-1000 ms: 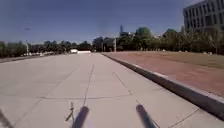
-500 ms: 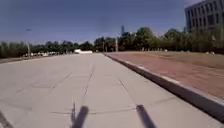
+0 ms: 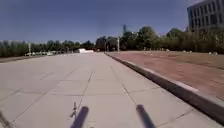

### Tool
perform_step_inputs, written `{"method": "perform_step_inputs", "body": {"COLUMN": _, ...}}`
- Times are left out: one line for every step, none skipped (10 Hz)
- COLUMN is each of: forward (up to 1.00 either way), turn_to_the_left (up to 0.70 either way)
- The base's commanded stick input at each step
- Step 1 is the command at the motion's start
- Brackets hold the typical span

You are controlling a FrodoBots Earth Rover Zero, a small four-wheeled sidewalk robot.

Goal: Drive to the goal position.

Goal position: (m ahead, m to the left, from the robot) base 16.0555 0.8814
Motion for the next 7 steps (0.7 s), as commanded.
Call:
{"method": "perform_step_inputs", "body": {"forward": 0.68, "turn_to_the_left": 0.0}}
{"method": "perform_step_inputs", "body": {"forward": 0.68, "turn_to_the_left": 0.0}}
{"method": "perform_step_inputs", "body": {"forward": 0.68, "turn_to_the_left": 0.0}}
{"method": "perform_step_inputs", "body": {"forward": 0.68, "turn_to_the_left": 0.0}}
{"method": "perform_step_inputs", "body": {"forward": 0.68, "turn_to_the_left": 0.0}}
{"method": "perform_step_inputs", "body": {"forward": 0.68, "turn_to_the_left": 0.0}}
{"method": "perform_step_inputs", "body": {"forward": 0.68, "turn_to_the_left": 0.0}}
